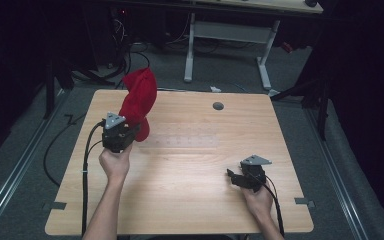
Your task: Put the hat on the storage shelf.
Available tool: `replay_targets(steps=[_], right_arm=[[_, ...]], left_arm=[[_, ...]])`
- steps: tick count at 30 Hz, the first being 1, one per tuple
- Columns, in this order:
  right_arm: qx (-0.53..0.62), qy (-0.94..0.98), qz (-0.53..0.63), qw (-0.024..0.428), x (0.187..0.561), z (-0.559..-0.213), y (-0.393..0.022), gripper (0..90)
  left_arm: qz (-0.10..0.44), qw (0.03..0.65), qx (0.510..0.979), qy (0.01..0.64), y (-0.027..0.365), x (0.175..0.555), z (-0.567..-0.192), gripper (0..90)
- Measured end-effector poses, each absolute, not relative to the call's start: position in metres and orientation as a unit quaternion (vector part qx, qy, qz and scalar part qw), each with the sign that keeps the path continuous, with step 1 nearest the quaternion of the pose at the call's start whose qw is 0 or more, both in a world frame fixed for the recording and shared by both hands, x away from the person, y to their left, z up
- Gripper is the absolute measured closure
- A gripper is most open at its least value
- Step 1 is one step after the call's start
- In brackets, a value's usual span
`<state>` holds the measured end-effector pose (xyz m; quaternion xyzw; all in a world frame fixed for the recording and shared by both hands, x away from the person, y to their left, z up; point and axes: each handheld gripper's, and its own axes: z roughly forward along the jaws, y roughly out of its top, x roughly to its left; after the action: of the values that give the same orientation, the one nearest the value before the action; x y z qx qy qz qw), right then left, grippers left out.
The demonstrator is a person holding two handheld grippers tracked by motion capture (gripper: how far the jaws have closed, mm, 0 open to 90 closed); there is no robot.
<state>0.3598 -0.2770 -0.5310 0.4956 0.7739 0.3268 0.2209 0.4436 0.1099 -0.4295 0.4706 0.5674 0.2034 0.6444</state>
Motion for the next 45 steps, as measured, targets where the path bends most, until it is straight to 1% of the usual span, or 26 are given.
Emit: replay_targets(steps=[11,18,27,32,41,45], right_arm=[[0.494,0.775,0.327,0.220,0.359,-0.531,-0.277,35.3],[0.494,0.775,0.327,0.221,0.359,-0.531,-0.276,35.2],[0.494,0.775,0.327,0.221,0.359,-0.531,-0.276,35.1],[0.494,0.775,0.327,0.220,0.359,-0.531,-0.276,35.1],[0.494,0.775,0.327,0.220,0.359,-0.531,-0.276,35.1],[0.494,0.775,0.327,0.220,0.359,-0.531,-0.276,35.1]], left_arm=[[0.213,0.639,0.465,0.574,0.106,0.441,-0.429,85.1],[0.220,0.641,0.480,0.556,0.106,0.440,-0.431,85.0],[0.226,0.631,0.493,0.555,0.101,0.442,-0.443,84.9],[0.217,0.636,0.481,0.564,0.104,0.444,-0.449,84.9],[0.198,0.634,0.475,0.577,0.109,0.441,-0.462,84.0],[0.190,0.632,0.471,0.585,0.115,0.437,-0.465,82.0]])
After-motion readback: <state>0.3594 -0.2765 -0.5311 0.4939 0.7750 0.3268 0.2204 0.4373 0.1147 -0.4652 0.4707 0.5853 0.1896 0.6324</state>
